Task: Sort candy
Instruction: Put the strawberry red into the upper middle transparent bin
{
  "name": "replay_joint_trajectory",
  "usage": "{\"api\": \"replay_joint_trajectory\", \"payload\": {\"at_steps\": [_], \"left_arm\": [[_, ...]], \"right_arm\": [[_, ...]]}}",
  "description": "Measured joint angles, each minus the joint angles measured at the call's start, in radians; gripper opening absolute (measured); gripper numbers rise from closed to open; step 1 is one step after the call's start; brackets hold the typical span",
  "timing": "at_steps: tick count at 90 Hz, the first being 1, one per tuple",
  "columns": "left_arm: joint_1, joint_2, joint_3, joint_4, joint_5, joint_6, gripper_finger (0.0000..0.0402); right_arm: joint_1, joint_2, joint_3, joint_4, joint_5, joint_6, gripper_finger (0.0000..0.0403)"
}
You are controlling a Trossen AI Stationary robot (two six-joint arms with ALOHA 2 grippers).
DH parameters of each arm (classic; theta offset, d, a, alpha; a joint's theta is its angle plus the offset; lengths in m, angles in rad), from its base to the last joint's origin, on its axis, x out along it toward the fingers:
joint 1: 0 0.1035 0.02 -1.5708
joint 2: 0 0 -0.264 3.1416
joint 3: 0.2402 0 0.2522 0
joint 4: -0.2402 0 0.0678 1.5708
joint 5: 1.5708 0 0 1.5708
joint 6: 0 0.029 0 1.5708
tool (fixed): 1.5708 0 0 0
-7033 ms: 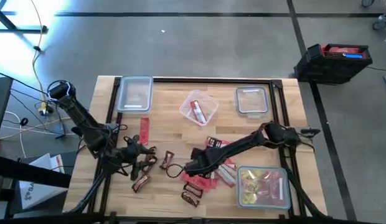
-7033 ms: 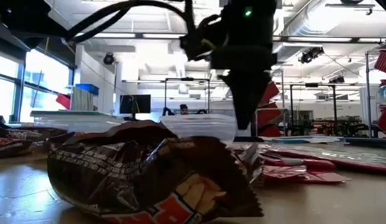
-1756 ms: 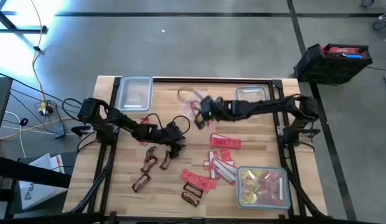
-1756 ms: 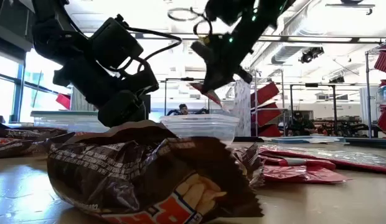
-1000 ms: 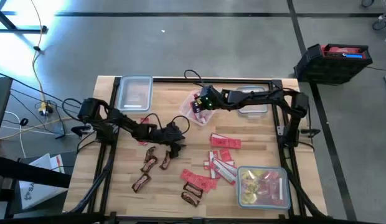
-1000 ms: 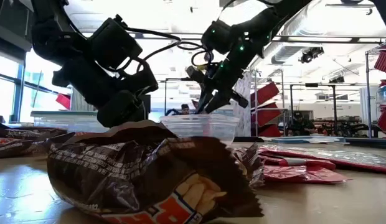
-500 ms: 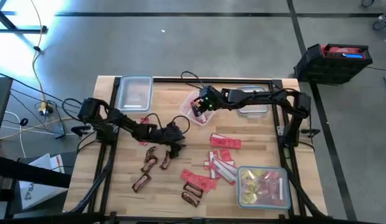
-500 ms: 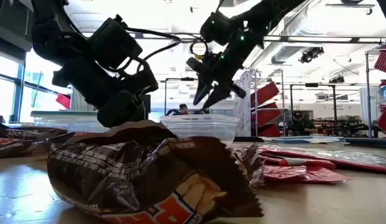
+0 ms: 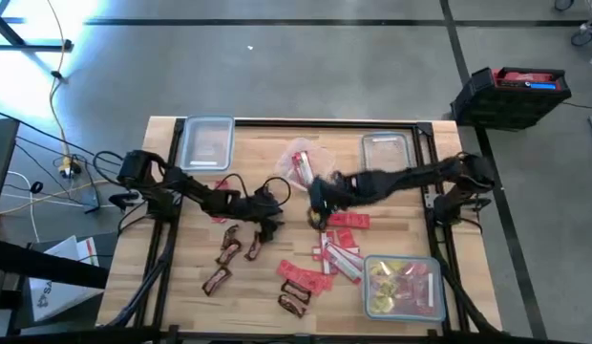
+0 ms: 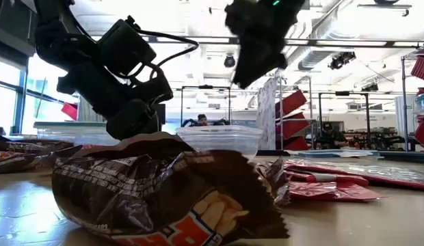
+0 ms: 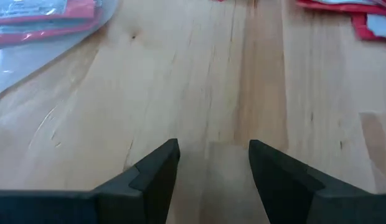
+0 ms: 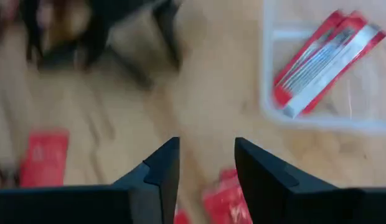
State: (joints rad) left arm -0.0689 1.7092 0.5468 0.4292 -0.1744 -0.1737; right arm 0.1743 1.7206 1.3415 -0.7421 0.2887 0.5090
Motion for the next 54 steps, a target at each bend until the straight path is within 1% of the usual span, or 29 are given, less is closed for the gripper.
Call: {"api": "replay_joint_trajectory", "payload": {"at_steps": [7, 13, 22, 30, 36, 42, 54], "left_arm": [[-0.007, -0.038, 0.000, 0.006, -0.006, 0.000, 0.0183], [-0.016, -0.076, 0.002, 0.003, -0.014, 0.000, 0.0183], [-0.041, -0.140, 0.002, -0.057, -0.022, -0.005, 0.0183], [-0.064, -0.225, 0.002, -0.130, -0.031, -0.025, 0.0183], [-0.080, -0.301, 0.002, -0.227, -0.064, -0.071, 0.0183], [-0.091, -0.379, 0.003, -0.351, -0.104, -0.134, 0.0183], [-0.096, -0.523, 0.004, -0.663, -0.132, -0.314, 0.0183]], "right_arm": [[0.075, 0.007, -0.026, -0.025, 0.077, 0.032, 0.0124], [0.124, 0.012, -0.062, -0.024, 0.112, 0.059, 0.0124], [0.178, 0.013, -0.133, -0.007, 0.128, 0.141, 0.0124], [0.206, 0.013, -0.198, 0.034, 0.128, 0.236, 0.0124], [0.219, 0.013, -0.248, 0.116, 0.128, 0.284, 0.0124], [0.230, 0.013, -0.295, 0.209, 0.128, 0.295, 0.0124], [0.230, 0.013, -0.372, 0.453, 0.131, 0.219, 0.0124]]}}
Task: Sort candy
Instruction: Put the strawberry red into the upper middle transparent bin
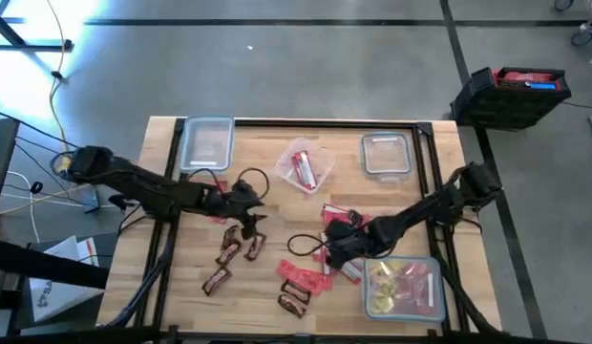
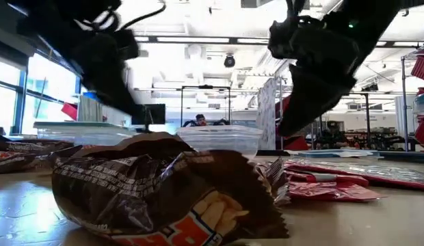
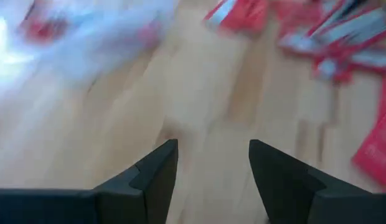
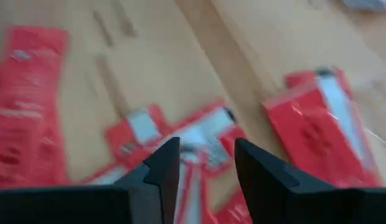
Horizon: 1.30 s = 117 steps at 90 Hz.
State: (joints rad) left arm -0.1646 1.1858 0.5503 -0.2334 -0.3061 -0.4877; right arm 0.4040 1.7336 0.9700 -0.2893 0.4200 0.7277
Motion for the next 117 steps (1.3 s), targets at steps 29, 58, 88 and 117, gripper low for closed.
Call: {"api": "replay_joint_trajectory", "payload": {"at_steps": [29, 58, 88, 117], "left_arm": [[-0.055, -0.157, 0.000, -0.593, -0.106, -0.649, 0.0183], [-0.074, -0.041, 0.000, -0.637, -0.212, -0.982, 0.0183], [-0.057, 0.188, 0.000, -0.600, -0.218, -1.075, 0.0191], [0.011, 0.292, 0.005, -0.460, -0.193, -1.022, 0.0196]], "right_arm": [[-0.034, 0.000, -0.103, 0.326, 0.017, -0.159, 0.0124], [-0.030, 0.000, -0.103, 0.331, 0.023, -0.153, 0.0124], [-0.022, 0.001, -0.103, 0.332, 0.025, -0.151, 0.0124], [-0.022, 0.001, -0.103, 0.333, 0.025, -0.141, 0.0124]]}}
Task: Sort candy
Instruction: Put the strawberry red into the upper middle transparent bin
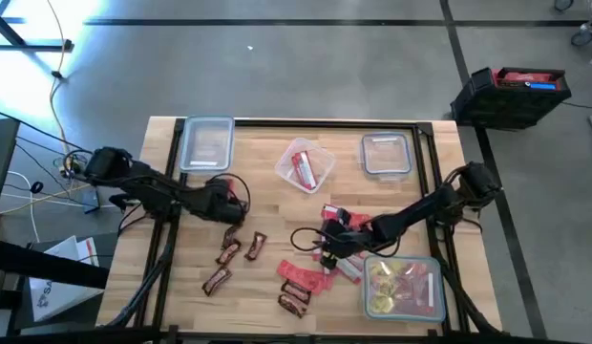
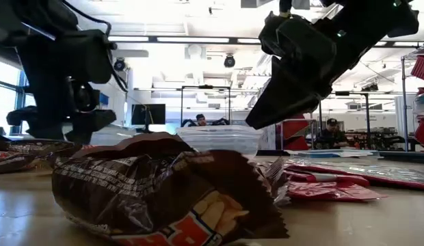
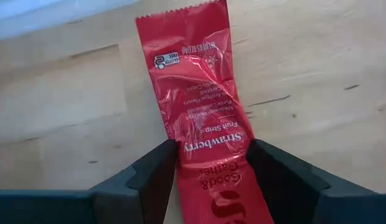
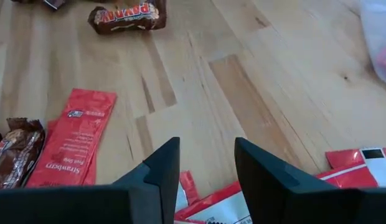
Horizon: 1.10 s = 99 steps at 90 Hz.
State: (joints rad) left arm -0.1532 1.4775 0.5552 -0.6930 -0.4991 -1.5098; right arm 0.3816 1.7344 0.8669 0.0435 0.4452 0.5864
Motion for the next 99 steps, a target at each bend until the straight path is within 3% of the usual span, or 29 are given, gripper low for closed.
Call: {"api": "replay_joint_trajectory", "payload": {"at_steps": [23, 39, 50, 62, 79, 99], "left_arm": [[0.010, 0.009, -0.001, 0.104, 0.014, 0.132, 0.0183], [0.009, 0.010, -0.002, 0.136, 0.013, 0.165, 0.0127], [0.009, 0.010, -0.004, 0.152, 0.004, 0.190, 0.0087], [0.009, 0.012, -0.006, 0.231, -0.026, 0.249, 0.0053], [0.009, 0.017, -0.009, 0.415, -0.047, 0.364, 0.0021], [-0.006, 0.014, -0.008, 0.811, -0.016, 0.637, 0.0009]], "right_arm": [[0.000, 0.000, 0.000, 0.007, 0.000, 0.000, 0.0124], [-0.001, 0.000, 0.000, 0.007, -0.003, 0.008, 0.0124], [0.004, 0.000, 0.003, 0.012, -0.062, 0.018, 0.0124], [0.022, 0.000, 0.003, 0.013, -0.042, 0.016, 0.0124], [0.027, 0.000, 0.003, 0.008, -0.001, 0.038, 0.0124], [0.027, 0.000, 0.003, 0.003, 0.000, 0.042, 0.0124]]}}
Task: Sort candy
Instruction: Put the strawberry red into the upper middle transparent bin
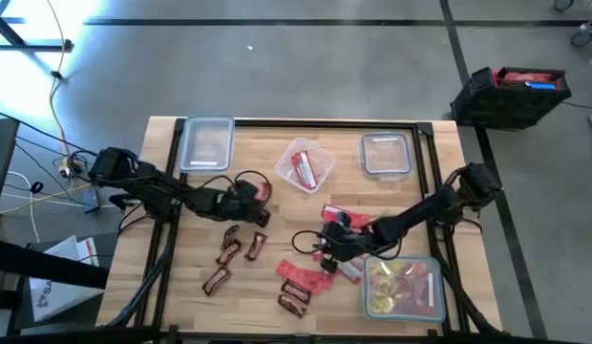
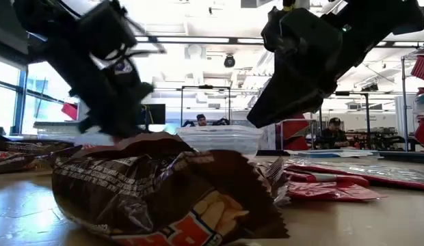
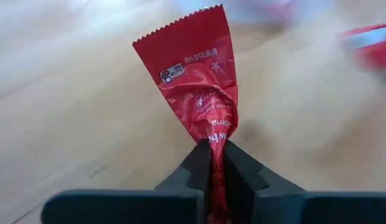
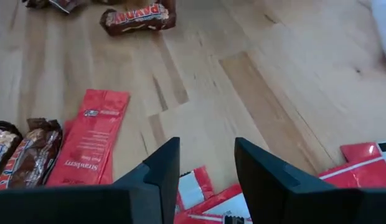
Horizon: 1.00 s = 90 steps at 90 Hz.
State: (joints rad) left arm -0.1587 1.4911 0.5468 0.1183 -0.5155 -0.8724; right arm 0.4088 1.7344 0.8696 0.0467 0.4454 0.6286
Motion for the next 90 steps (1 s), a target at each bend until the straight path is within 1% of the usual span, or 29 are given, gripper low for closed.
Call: {"api": "replay_joint_trajectory", "payload": {"at_steps": [12, 21, 32, 48, 53, 61, 69, 81, 90], "left_arm": [[-0.022, -0.004, 0.002, 0.241, 0.033, 0.144, 0.0008], [-0.029, -0.004, 0.003, 0.368, 0.035, 0.226, 0.0008], [-0.007, -0.004, 0.003, 0.434, -0.022, 0.280, 0.0007], [0.074, -0.005, 0.003, 0.495, -0.046, 0.316, 0.0007], [0.105, -0.005, 0.003, 0.515, -0.047, 0.306, 0.0007], [0.155, -0.004, 0.015, 0.507, -0.051, 0.238, 0.0007], [0.185, 0.022, 0.039, 0.513, -0.085, 0.177, 0.0007], [0.201, 0.109, 0.099, 0.515, -0.136, 0.123, 0.0007], [0.205, 0.195, 0.158, 0.516, -0.176, 0.117, 0.0007]], "right_arm": [[0.000, 0.000, 0.000, 0.000, 0.000, 0.003, 0.0124], [0.000, 0.000, 0.000, 0.000, 0.001, 0.002, 0.0124], [0.000, 0.000, -0.001, 0.000, 0.003, 0.003, 0.0124], [0.000, 0.000, -0.001, 0.002, 0.025, 0.003, 0.0124], [0.000, 0.000, -0.001, 0.003, 0.028, 0.002, 0.0124], [-0.001, 0.000, -0.001, 0.003, 0.036, 0.003, 0.0124], [-0.002, 0.000, -0.001, 0.004, 0.039, 0.003, 0.0124], [-0.002, 0.000, -0.001, 0.006, 0.040, 0.002, 0.0124], [-0.001, 0.000, -0.001, 0.007, 0.051, 0.003, 0.0124]]}}
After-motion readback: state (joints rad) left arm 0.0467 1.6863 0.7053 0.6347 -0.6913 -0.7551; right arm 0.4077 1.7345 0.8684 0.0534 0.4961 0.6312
